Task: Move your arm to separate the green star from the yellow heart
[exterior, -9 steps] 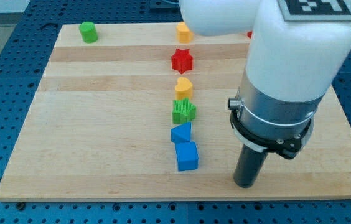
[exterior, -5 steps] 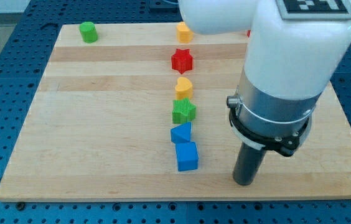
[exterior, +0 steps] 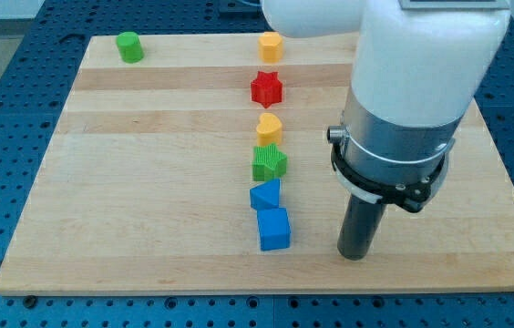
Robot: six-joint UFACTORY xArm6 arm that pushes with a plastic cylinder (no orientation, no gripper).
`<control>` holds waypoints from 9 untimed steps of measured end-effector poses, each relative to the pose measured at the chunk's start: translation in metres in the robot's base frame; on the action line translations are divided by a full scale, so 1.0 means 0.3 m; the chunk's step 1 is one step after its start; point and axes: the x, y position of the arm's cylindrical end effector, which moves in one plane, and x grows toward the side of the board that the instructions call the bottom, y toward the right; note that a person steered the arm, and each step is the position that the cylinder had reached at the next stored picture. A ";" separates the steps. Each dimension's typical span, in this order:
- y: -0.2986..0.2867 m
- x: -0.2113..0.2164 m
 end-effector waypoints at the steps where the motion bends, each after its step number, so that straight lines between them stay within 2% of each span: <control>1: 0.000 -0.009; 4: 0.033 -0.206; 6: -0.136 -0.247; 9: -0.159 -0.327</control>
